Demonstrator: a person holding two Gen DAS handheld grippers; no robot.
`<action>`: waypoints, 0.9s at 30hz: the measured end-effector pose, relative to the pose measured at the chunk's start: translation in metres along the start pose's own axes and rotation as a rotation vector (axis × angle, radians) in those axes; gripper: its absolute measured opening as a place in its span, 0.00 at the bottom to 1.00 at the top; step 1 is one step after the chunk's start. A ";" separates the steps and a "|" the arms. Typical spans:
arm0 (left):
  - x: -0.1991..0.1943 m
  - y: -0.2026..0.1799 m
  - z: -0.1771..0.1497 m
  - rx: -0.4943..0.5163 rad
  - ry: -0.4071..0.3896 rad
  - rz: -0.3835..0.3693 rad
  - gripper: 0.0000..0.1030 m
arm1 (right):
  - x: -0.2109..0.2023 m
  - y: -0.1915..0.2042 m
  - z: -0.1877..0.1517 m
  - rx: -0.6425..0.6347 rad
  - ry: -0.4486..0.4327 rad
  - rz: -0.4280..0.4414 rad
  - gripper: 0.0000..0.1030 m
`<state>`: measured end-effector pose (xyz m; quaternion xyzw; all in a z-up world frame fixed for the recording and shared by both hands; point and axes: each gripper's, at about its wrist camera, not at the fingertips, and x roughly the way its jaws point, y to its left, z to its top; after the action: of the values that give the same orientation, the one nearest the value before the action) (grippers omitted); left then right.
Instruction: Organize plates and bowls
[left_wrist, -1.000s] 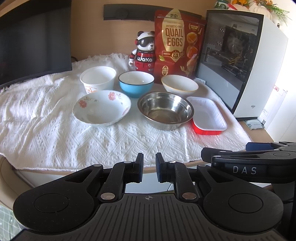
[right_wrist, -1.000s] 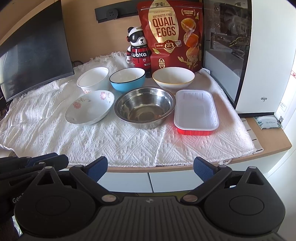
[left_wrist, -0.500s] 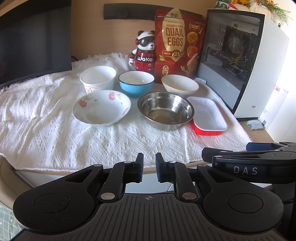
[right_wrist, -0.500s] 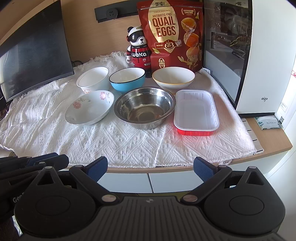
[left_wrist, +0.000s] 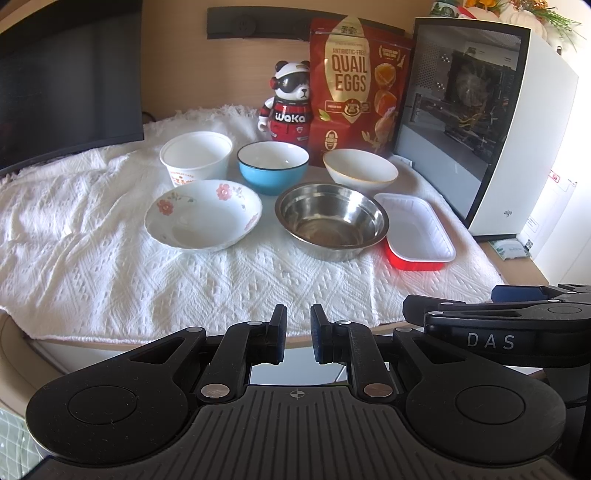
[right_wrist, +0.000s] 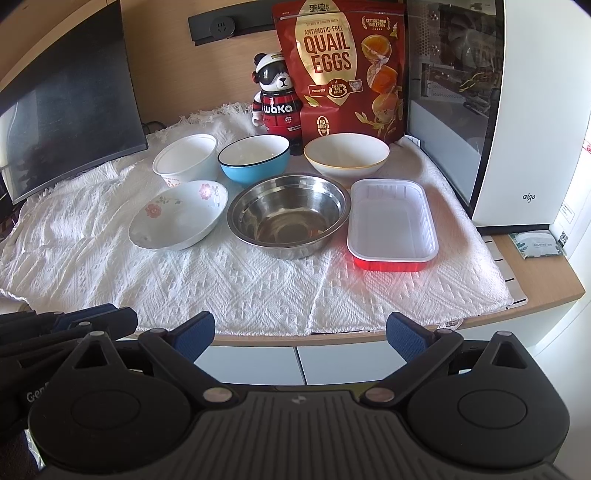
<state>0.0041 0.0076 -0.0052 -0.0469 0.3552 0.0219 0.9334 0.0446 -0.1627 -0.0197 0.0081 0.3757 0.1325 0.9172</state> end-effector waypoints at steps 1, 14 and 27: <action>0.000 0.000 0.000 0.000 0.000 0.000 0.17 | 0.000 0.000 0.001 0.001 0.000 0.000 0.97; 0.004 0.001 0.001 -0.001 0.005 -0.004 0.17 | 0.003 -0.003 0.002 0.006 0.002 0.004 0.97; 0.031 0.013 0.049 -0.096 0.005 -0.033 0.17 | 0.020 -0.016 0.032 0.027 -0.047 -0.018 0.97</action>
<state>0.0582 0.0262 0.0094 -0.0978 0.3550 0.0233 0.9294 0.0839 -0.1705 -0.0123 0.0205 0.3559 0.1190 0.9267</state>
